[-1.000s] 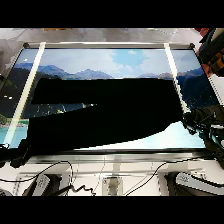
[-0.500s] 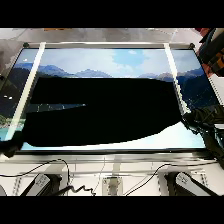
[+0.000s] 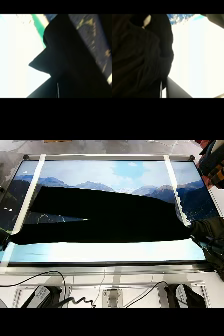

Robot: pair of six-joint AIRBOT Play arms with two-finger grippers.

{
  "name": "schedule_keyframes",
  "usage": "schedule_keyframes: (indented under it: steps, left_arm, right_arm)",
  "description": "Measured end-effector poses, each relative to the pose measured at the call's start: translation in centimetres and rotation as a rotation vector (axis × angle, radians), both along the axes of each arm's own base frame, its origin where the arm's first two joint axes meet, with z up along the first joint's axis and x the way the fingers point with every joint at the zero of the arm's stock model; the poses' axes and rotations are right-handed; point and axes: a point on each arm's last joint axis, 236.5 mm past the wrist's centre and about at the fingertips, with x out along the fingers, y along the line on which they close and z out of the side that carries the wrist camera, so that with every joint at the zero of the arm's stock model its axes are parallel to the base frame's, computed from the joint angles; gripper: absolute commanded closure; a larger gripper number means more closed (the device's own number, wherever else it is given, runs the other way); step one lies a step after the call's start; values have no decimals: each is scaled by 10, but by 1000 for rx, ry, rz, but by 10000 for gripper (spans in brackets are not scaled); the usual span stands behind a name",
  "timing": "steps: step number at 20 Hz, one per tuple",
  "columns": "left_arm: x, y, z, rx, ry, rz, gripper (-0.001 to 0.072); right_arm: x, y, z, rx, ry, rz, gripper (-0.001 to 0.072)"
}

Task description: Fold the clothes and pants, and hang the long-sleeved shirts on hangers.

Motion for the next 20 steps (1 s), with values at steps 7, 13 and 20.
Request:
schedule_keyframes:
  steps: [7, 13, 20]
  left_arm:
    - [93, 1, 43, 112, -172, -52, 702]
    - [213, -23, 50, 55, -244, -141, 702]
    - [312, -42, 43, 46, -329, -161, 696]
  right_arm:
    - [16, 0, 33, 52, -159, -113, 690]
    - [70, -17, 44, 147, -292, -207, 691]
    - [188, -29, 35, 182, -346, -233, 689]
